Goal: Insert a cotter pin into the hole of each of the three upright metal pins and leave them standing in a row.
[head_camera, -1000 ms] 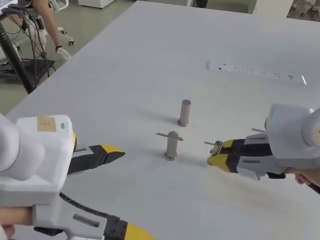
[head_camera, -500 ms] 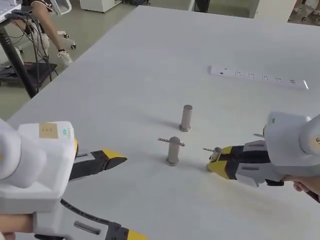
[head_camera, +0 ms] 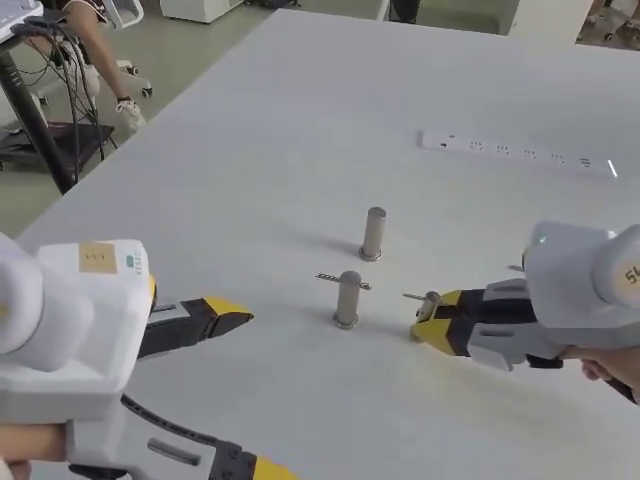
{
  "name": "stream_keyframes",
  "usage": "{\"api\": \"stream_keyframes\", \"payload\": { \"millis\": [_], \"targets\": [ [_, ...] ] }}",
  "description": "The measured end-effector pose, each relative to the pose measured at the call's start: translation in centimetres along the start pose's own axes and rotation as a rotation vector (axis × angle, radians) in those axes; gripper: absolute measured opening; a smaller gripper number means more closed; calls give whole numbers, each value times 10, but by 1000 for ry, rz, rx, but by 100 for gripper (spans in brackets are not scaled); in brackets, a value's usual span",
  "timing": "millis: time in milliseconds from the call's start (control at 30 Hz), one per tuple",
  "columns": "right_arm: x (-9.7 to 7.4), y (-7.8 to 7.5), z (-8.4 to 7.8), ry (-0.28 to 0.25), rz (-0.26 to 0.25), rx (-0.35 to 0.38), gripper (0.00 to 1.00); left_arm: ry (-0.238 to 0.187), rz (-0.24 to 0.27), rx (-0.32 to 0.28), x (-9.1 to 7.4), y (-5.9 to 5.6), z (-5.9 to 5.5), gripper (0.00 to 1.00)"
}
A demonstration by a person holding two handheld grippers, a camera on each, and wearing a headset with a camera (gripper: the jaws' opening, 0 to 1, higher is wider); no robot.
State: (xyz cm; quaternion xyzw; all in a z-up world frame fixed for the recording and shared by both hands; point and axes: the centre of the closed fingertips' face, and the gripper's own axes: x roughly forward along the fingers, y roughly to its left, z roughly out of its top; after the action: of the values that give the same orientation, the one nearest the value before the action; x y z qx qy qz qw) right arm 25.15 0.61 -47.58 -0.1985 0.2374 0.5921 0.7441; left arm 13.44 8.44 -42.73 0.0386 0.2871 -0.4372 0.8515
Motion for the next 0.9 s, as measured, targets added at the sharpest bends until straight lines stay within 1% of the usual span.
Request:
{"api": "stream_keyframes", "payload": {
  "millis": [133, 233, 433, 567, 767, 833, 867, 900],
  "targets": [
    [0, 0, 0, 0, -8, 23, 5, -1, 2, 0, -1, 0, 0, 97],
    [0, 1, 0, 2, -12, 24, 6, -4, 2, 1, -1, -1, 1, 97],
    [-6, 3, 4, -4, -24, 25, 17, -12, 8, 5, -3, 0, 3, 97],
    [-19, 6, 13, -30, -45, 30, 23, -34, 12, 1, -6, 0, 7, 97],
    [-40, 15, 22, -55, -65, 45, 38, -62, 13, -3, -8, 1, 14, 97],
    [-47, 16, 22, -56, -90, 72, 46, -73, 13, -4, -9, 2, 17, 97],
    [-49, 14, 21, -52, -110, 93, 51, -79, 13, -4, -9, 2, 18, 97],
    [-53, 15, 20, -48, -120, 104, 58, -82, 14, -5, -9, 2, 19, 97]
  ]
}}
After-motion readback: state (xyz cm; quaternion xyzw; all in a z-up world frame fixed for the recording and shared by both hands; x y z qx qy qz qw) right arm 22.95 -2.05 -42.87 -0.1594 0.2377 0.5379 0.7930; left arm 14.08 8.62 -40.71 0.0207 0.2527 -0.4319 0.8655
